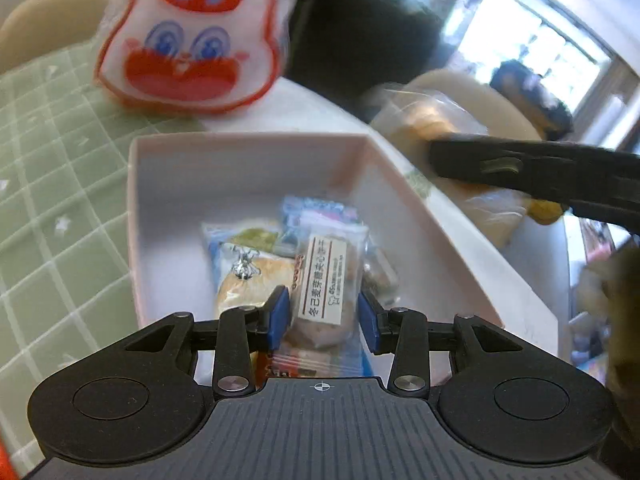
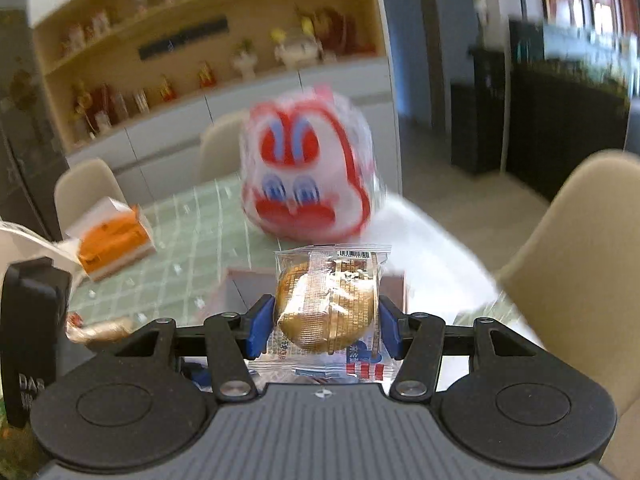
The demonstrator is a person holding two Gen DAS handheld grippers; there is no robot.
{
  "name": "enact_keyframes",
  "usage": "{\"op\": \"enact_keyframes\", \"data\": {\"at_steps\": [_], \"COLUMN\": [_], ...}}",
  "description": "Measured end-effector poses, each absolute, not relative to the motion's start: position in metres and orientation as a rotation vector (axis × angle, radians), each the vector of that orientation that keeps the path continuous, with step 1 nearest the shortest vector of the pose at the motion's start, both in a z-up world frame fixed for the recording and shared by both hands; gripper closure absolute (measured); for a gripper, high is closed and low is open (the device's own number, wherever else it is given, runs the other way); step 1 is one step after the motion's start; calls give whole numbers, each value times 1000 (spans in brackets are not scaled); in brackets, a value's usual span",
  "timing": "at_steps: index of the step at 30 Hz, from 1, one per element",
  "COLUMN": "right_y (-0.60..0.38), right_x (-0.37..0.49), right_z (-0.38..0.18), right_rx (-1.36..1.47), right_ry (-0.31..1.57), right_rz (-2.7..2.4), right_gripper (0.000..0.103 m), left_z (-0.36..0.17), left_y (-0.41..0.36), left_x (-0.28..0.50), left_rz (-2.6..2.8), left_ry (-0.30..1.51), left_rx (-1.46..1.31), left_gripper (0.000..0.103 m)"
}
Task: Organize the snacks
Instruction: 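Carry both snacks over the pink box and open both tools to drop them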
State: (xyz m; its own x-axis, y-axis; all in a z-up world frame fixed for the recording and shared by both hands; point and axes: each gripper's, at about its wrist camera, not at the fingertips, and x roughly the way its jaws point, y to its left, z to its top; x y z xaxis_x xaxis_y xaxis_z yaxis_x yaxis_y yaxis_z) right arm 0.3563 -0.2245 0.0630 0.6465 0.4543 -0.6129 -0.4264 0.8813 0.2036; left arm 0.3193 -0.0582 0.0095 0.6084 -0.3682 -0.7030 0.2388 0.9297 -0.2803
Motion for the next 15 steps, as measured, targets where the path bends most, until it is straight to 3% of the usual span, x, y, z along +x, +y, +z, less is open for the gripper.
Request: {"op": "enact_keyframes", "data": {"at_steps": [7,15], "right_y": [-190,-196], "right_x": [395,356], "right_z": [9,50], "right_rx": [14,11], "right_ry": [935,753], "right_rz": [524,518], "right_gripper": [47,27], "left_z": [21,50], "left_y": [-52,12], "left_x": [283,201], "left_rz": [-354,-213], "left_ry": [714,562], "left_rx": [-24,-234], "left_gripper": [61,61]}}
